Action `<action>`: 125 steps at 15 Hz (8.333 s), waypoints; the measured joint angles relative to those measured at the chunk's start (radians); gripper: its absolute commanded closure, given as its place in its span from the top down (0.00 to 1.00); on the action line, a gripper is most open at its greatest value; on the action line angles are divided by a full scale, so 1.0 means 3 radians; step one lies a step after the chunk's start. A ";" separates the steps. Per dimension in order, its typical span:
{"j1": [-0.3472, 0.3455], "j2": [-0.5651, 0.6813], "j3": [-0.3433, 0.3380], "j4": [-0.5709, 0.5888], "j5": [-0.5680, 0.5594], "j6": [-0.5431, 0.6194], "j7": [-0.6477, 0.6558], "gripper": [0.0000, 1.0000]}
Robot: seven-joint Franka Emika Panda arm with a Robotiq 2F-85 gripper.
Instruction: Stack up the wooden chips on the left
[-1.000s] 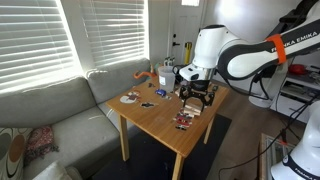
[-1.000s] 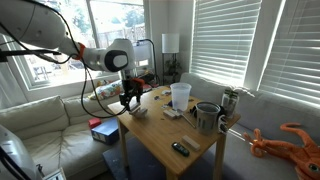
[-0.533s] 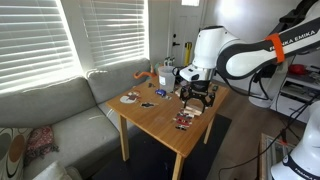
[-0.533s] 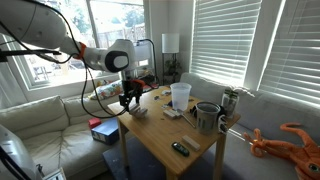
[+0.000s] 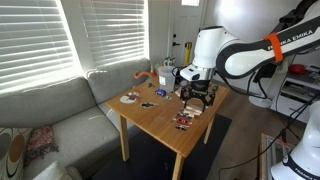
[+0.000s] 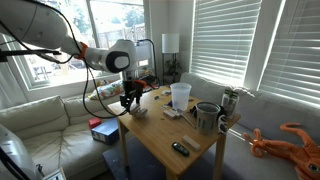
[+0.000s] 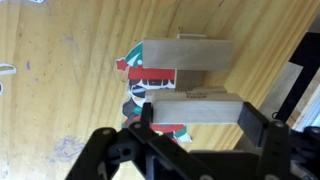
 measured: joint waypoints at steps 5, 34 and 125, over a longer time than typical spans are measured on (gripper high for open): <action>-0.0003 0.0010 -0.0041 0.0035 0.0058 -0.0007 -0.0162 0.60; -0.0023 0.0180 -0.0046 0.0186 0.0171 -0.0123 -0.0386 0.60; -0.0084 0.0460 -0.0035 0.0372 0.0277 -0.0301 -0.0418 0.76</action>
